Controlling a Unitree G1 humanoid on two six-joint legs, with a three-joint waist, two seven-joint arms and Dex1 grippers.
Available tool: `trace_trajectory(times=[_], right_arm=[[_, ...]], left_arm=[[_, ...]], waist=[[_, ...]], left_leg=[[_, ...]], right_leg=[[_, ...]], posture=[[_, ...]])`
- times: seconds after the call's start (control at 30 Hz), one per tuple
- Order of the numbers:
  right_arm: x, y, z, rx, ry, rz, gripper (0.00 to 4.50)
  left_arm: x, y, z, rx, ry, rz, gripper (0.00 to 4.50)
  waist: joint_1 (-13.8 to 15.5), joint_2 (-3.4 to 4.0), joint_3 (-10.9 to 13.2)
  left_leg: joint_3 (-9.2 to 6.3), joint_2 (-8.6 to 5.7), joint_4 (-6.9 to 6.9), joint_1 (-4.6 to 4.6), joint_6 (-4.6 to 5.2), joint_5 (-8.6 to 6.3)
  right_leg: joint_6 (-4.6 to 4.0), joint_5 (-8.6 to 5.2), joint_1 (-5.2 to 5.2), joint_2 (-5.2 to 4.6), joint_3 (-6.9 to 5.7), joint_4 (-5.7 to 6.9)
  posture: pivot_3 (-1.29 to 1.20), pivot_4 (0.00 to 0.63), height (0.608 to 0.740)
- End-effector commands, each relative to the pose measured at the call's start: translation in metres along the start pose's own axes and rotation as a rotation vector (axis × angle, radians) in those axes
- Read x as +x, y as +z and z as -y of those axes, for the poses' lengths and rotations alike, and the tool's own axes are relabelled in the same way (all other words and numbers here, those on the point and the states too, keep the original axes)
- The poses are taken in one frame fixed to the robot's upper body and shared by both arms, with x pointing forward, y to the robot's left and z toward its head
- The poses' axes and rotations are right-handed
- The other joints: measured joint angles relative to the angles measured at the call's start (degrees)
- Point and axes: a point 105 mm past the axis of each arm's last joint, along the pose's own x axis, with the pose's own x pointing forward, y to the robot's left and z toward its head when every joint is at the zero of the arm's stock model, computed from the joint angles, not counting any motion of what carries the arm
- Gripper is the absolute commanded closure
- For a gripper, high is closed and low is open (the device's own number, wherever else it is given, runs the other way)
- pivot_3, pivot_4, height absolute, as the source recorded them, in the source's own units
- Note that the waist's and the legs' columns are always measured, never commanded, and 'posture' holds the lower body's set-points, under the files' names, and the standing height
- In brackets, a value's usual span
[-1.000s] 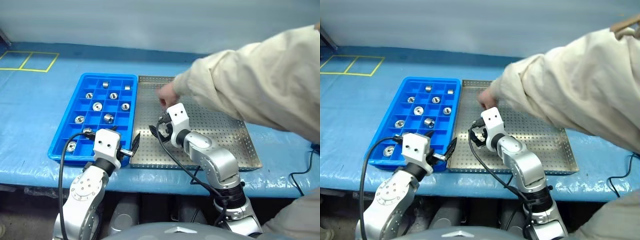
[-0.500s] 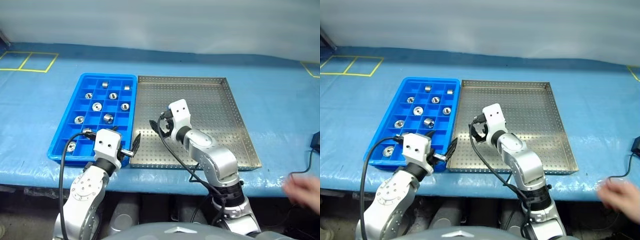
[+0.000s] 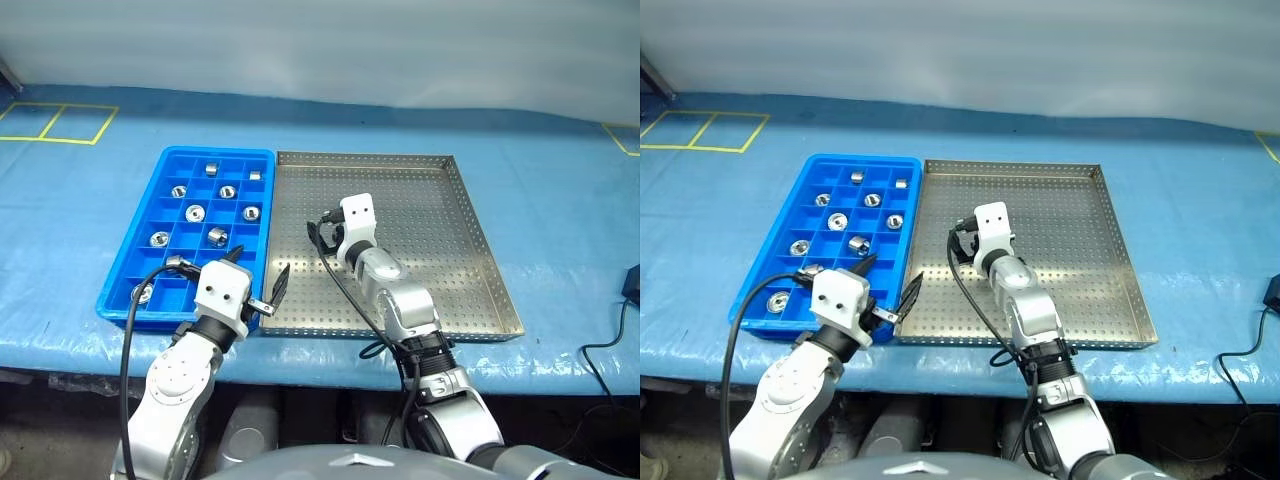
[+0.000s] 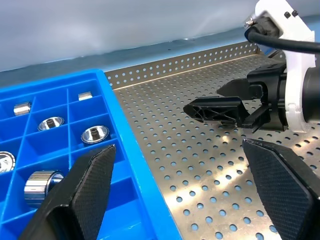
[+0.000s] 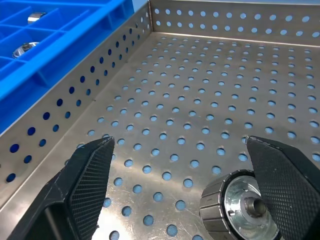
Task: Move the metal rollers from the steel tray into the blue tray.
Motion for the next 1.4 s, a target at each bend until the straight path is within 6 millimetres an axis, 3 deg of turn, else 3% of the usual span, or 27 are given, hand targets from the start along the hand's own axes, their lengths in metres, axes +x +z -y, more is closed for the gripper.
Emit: trace_trajectory(times=[0.03,0.23,0.27,0.37,0.6,0.7,0.9,1.0,1.13,1.4], right_arm=[[0.003,0.006,0.009,-0.007,-0.044,0.053,0.05],[0.001,-0.007,0.023,-0.017,-0.099,0.033,0.05],[0.001,-0.009,0.023,-0.011,-0.099,0.031,0.23],[0.000,-0.010,0.023,0.009,-0.096,0.032,0.92],[-0.002,0.000,0.015,0.003,-0.069,0.061,3.20],[-0.004,0.018,-0.001,-0.014,-0.003,0.105,3.21],[-0.013,0.070,-0.064,-0.032,0.262,0.223,3.21],[-0.020,0.082,-0.095,-0.043,0.384,0.240,3.21],[-0.025,0.073,-0.123,-0.050,0.501,0.187,3.21],[-0.030,0.036,-0.135,-0.070,0.553,0.055,3.21]], left_arm=[[-0.001,0.008,0.003,0.006,-0.003,0.044,0.07],[-0.002,0.008,0.004,0.003,-0.002,0.044,0.07],[-0.002,0.007,0.005,0.002,-0.003,0.043,0.07],[-0.002,0.007,0.005,0.001,-0.005,0.038,0.07],[-0.004,0.006,0.002,-0.005,0.047,0.037,0.07],[-0.007,0.006,-0.004,-0.015,0.110,0.041,0.07],[-0.017,0.007,-0.024,-0.024,0.272,0.067,0.07],[-0.026,0.008,-0.032,-0.018,0.340,0.069,0.07],[-0.039,0.004,-0.036,-0.027,0.401,0.056,0.07],[-0.053,-0.007,-0.031,-0.066,0.416,0.017,0.07]], waist=[[0.05,0.00,0.00],[0.09,0.00,0.00],[0.09,0.00,0.00],[0.06,0.00,0.00],[0.20,0.00,0.00],[0.35,0.01,0.01],[1.00,0.02,0.01],[2.16,0.02,0.01],[4.29,0.01,0.01],[9.79,0.00,0.01]], left_leg=[[0.00,0.00,0.00,0.00,0.01,0.00],[0.00,0.00,0.00,0.00,0.02,0.01],[0.00,0.00,0.00,0.00,0.03,0.01],[0.00,0.00,0.00,0.00,0.03,0.01],[0.00,0.01,0.00,0.01,0.03,0.01],[0.00,0.01,-0.01,-0.01,0.03,0.01],[-0.05,0.06,-0.04,0.00,0.03,0.01],[-0.10,0.06,-0.07,-0.01,0.03,0.01],[-0.14,0.02,-0.13,-0.04,0.03,0.00],[-0.09,-0.02,-0.07,-0.12,0.02,-0.01]], right_leg=[[0.00,0.00,0.00,0.00,0.00,0.00],[0.00,0.00,0.00,-0.01,0.02,0.01],[0.00,0.00,0.00,0.00,0.02,0.01],[0.00,0.00,0.00,0.00,0.02,0.01],[0.03,0.02,0.00,0.00,0.02,0.02],[0.04,0.02,-0.02,0.00,0.02,0.01],[0.06,0.03,-0.04,0.05,-0.02,0.04],[0.06,0.03,-0.04,0.05,-0.09,0.04],[0.05,0.01,-0.04,0.00,-0.16,-0.03],[-0.08,-0.12,-0.11,-0.09,-0.20,-0.12]], posture=[[0.30,0.150,0.740],[0.30,0.150,0.740],[0.30,0.150,0.740],[0.30,0.150,0.740],[0.32,0.150,0.740],[0.34,0.150,0.740],[0.43,0.150,0.740],[0.47,0.150,0.740],[0.52,0.150,0.740],[0.55,0.150,0.740]])
